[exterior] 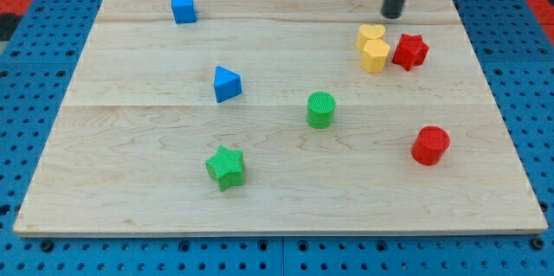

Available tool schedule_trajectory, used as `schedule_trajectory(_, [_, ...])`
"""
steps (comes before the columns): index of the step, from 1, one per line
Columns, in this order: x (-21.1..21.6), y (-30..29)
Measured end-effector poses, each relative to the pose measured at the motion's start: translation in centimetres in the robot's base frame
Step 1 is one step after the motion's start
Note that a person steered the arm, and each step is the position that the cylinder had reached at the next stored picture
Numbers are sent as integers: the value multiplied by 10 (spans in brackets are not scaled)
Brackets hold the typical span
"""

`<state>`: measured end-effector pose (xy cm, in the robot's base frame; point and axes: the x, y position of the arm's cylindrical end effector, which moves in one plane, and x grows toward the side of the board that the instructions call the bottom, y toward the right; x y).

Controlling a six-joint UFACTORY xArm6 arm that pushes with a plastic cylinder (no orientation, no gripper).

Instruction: Slide the red circle towards the red star

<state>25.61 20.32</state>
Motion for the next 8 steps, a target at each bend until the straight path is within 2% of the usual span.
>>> schedule_trajectory(1, [13, 75])
schedule_trajectory(2, [64, 109])
schedule_trajectory(5, [213, 115])
schedule_trajectory(6, [262, 83])
schedule_trajectory(7, [293, 37])
schedule_trajectory(8, [294, -19])
